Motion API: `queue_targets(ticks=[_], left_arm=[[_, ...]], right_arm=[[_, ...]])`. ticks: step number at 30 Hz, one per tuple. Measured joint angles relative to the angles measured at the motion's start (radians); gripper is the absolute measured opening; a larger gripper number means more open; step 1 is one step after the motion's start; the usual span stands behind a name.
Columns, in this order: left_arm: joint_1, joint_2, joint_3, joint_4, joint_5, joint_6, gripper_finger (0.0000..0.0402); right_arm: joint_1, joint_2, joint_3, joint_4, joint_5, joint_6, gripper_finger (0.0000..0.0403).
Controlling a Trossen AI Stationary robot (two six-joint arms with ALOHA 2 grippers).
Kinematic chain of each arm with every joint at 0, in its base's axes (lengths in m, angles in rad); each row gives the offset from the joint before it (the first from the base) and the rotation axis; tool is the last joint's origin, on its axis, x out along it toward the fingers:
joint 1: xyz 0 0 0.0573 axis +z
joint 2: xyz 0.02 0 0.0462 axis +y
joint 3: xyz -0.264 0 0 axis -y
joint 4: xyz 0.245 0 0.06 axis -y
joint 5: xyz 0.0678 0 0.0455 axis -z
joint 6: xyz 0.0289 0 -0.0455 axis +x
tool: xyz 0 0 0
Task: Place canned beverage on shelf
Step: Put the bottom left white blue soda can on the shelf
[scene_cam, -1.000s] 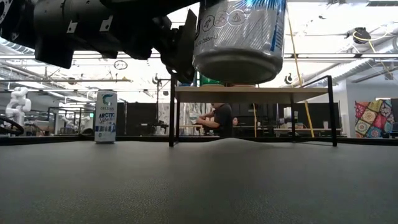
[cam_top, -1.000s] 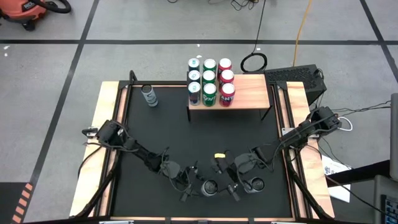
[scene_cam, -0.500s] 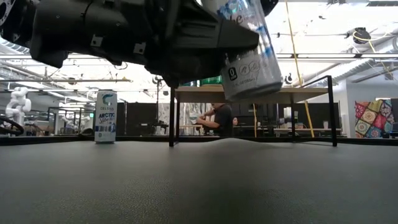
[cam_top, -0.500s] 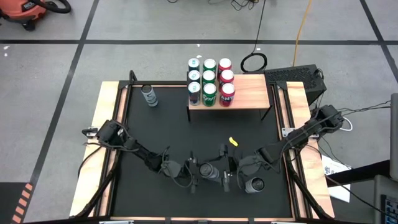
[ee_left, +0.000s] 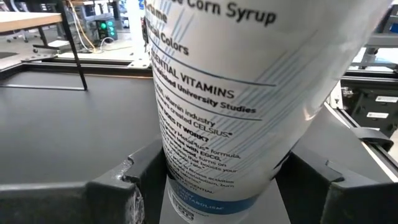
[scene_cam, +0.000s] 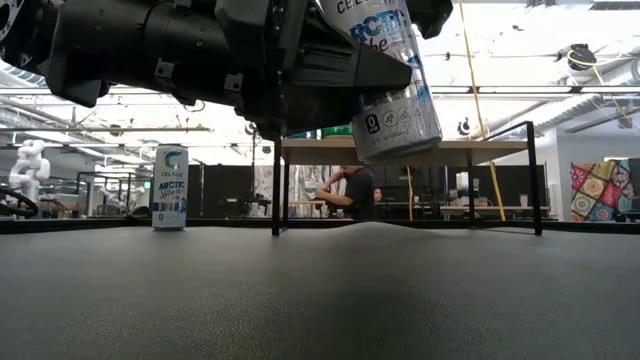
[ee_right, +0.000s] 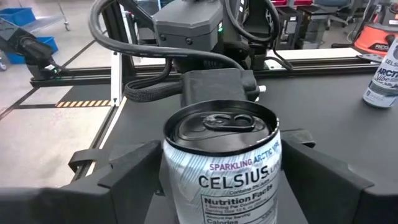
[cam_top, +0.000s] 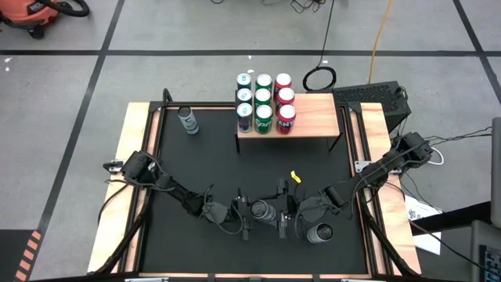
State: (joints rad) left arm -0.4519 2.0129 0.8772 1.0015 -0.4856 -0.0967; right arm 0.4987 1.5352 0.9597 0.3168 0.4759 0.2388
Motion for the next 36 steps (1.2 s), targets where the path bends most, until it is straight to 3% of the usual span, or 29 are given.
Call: queue_targets(ticks=[13,22,31,36], left_arm=[[0.0,0.0,0.0,0.003,-0.058,-0.029,0.0233],[0.001,0.0,0.0,0.003,-0.061,-0.034,0.024],[0.001,0.0,0.0,0.001,-0.061,-0.033,0.0242],[0.001,-0.002,0.0,-0.021,-0.074,-0.038,0.0243]], right_arm=[[-0.021,0.0,-0.001,-0.013,0.0,-0.013,0.0308],[-0.043,0.0,-0.001,-0.023,-0.011,-0.018,0.0233],[-0.044,0.0,-0.002,-0.023,-0.011,-0.018,0.0247],[-0.044,0.001,-0.002,-0.025,-0.01,-0.035,0.0236]])
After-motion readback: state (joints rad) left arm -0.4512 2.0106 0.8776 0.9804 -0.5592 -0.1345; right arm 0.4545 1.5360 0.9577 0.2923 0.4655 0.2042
